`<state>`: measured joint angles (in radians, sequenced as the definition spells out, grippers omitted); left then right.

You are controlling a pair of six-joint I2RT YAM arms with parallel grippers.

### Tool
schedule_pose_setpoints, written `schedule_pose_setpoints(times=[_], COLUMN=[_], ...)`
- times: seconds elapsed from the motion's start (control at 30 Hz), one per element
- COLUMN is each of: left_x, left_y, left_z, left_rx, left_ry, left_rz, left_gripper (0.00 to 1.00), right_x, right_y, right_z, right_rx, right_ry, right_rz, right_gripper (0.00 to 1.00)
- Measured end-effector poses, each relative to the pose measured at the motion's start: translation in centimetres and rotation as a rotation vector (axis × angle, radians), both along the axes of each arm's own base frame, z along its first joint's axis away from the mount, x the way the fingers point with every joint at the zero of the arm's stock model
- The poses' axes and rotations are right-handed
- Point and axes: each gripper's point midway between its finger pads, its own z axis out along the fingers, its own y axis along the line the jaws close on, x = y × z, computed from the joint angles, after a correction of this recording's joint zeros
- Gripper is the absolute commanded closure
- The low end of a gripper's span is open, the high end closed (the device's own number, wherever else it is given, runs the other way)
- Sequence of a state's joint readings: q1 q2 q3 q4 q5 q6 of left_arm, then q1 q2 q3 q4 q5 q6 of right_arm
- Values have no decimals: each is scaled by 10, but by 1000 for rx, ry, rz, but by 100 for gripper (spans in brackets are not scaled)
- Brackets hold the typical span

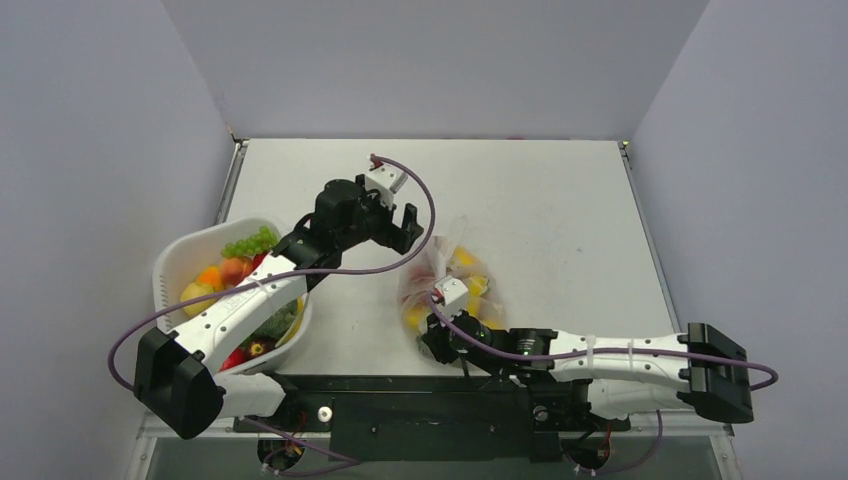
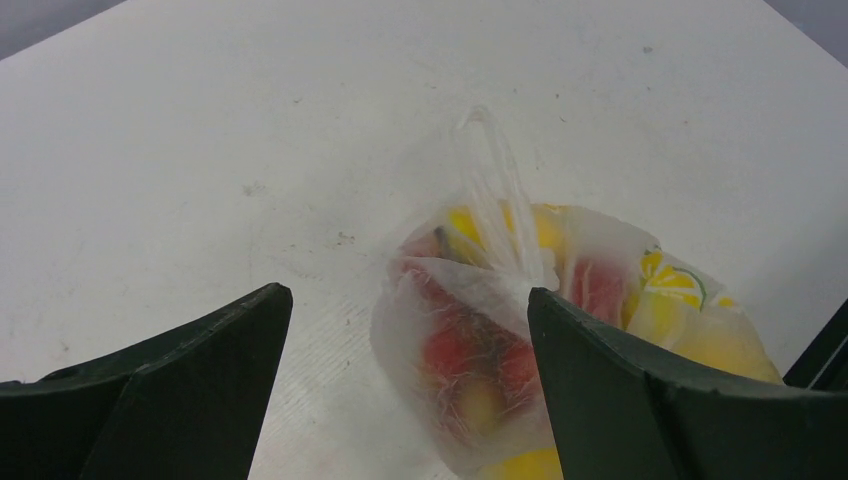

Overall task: Take the fake fruits out of the plastic bag
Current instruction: Move the plastic bag to the center of the board.

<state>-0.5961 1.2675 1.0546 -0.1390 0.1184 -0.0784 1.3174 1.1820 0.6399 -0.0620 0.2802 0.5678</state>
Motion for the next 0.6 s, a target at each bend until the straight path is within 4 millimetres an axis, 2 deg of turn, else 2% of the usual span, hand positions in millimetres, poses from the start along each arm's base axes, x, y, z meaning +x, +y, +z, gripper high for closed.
schedule_pose_setpoints(times=[0.07,0.2,0.27,0.4,0.47,0.6], left_x=[-6,-20,-26,-34,-35,-35], left_y=[-11,-28,-35,-42,-44,-44], left_z=[-5,-14,-18,-21,-22,-23], left_rx=[13,43,54,82,96,126], left_ry=[13,28,35,24,16,-5], left_rz=[-45,-121,-148,-180,-181,-167], left_gripper=[13,13,13,13,13,13], right_x=[0,4,7,11,11,6], right_y=[-13,-35,-44,-55,-55,-46], right_z=[2,22,36,54,56,37], right_rx=[19,100,156,238,257,264], right_ry=[-3,-26,-40,-49,-38,23], right_rz=[-32,-105,-140,-187,-196,-196], right_gripper=[60,45,41,42,45,57])
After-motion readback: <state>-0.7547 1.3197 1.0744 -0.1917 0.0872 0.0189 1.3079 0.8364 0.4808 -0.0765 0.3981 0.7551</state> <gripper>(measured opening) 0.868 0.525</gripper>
